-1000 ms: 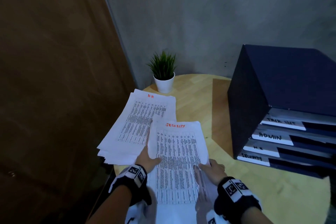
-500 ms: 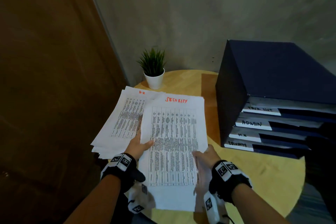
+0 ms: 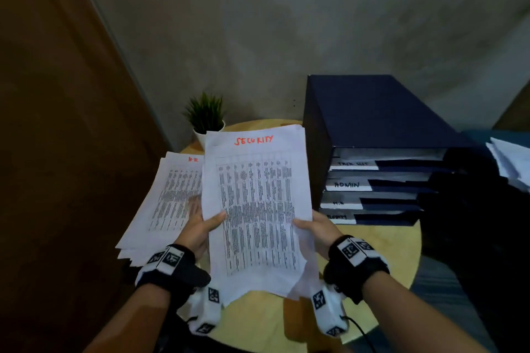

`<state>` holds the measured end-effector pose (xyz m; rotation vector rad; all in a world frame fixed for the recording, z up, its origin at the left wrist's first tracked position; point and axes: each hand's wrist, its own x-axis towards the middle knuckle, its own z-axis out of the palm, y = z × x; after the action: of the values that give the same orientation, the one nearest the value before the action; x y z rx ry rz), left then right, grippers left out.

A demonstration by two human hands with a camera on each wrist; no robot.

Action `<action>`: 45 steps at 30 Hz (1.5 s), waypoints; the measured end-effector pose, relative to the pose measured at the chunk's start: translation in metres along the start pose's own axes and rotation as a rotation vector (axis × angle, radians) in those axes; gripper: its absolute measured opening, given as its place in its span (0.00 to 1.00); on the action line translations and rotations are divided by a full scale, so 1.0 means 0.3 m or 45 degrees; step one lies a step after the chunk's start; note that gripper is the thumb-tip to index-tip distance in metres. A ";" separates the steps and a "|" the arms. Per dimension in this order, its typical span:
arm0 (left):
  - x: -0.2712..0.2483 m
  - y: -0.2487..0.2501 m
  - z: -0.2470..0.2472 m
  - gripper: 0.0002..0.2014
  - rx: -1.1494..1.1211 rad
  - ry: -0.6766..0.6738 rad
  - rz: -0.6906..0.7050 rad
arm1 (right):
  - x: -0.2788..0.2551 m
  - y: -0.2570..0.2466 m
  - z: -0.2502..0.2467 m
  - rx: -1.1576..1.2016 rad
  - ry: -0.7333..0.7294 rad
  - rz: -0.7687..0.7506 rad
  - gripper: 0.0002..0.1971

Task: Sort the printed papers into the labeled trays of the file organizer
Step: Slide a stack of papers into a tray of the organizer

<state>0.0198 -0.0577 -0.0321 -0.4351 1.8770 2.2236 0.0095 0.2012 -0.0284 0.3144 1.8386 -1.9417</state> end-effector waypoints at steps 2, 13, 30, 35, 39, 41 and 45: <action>-0.018 0.002 0.002 0.25 0.087 0.036 0.033 | -0.031 -0.017 0.025 -0.016 0.068 -0.070 0.19; -0.130 -0.035 -0.007 0.25 0.495 0.071 -0.071 | -0.243 -0.033 0.055 -0.187 0.064 -0.274 0.19; -0.246 -0.085 0.445 0.17 0.706 -0.130 0.283 | -0.424 0.269 -0.195 0.277 0.749 0.020 0.21; -0.220 -0.117 0.583 0.17 1.013 -0.219 0.296 | -0.448 0.339 -0.263 0.358 0.938 0.124 0.19; -0.171 -0.157 0.627 0.21 1.265 -0.292 0.229 | -0.432 0.417 -0.289 0.335 1.011 0.319 0.15; -0.153 -0.183 0.642 0.22 1.362 -0.329 0.202 | -0.410 0.470 -0.297 0.341 1.026 0.412 0.26; -0.112 -0.224 0.656 0.23 1.408 -0.307 0.124 | -0.380 0.505 -0.326 0.284 1.041 0.555 0.13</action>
<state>0.0553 0.1490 -0.0529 0.1211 2.5853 0.9032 0.1662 0.3138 -0.1190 1.6272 1.7437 -1.8184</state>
